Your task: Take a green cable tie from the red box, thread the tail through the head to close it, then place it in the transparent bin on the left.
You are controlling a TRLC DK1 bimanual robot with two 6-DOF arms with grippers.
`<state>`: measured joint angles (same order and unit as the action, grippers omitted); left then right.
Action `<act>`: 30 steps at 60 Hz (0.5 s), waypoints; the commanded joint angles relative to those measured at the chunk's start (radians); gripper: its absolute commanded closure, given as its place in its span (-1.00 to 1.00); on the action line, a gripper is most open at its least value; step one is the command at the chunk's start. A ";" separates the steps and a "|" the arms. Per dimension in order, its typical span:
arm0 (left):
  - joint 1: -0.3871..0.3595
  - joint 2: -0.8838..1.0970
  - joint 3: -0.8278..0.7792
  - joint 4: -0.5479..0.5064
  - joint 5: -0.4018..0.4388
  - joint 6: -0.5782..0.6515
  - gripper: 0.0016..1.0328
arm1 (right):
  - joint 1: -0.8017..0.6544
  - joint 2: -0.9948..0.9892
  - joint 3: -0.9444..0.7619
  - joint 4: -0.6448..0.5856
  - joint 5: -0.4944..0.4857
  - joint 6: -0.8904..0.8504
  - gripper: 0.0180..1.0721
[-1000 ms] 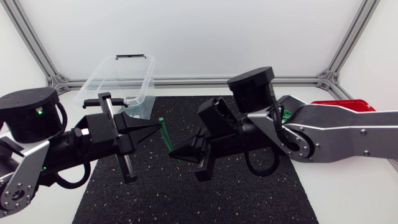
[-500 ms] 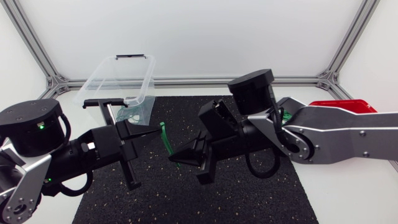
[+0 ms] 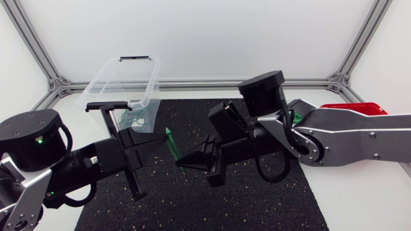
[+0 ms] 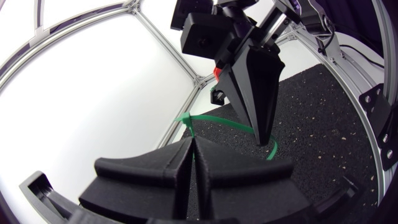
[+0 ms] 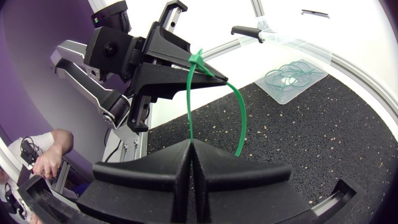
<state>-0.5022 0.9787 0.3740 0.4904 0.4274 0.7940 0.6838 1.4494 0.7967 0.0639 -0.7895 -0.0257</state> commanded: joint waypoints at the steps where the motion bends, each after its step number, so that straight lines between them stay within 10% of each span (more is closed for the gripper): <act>1: -0.015 -0.014 -0.030 0.008 -0.007 0.047 0.94 | -0.010 0.019 0.002 0.011 -0.011 0.027 0.90; 30: -0.065 0.011 -0.021 -0.004 -0.019 0.123 0.94 | -0.013 0.009 0.004 0.011 -0.028 0.032 0.90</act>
<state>-0.5480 0.9718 0.3672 0.4843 0.4095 0.8764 0.6655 1.4532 0.7967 0.0639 -0.8120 -0.0246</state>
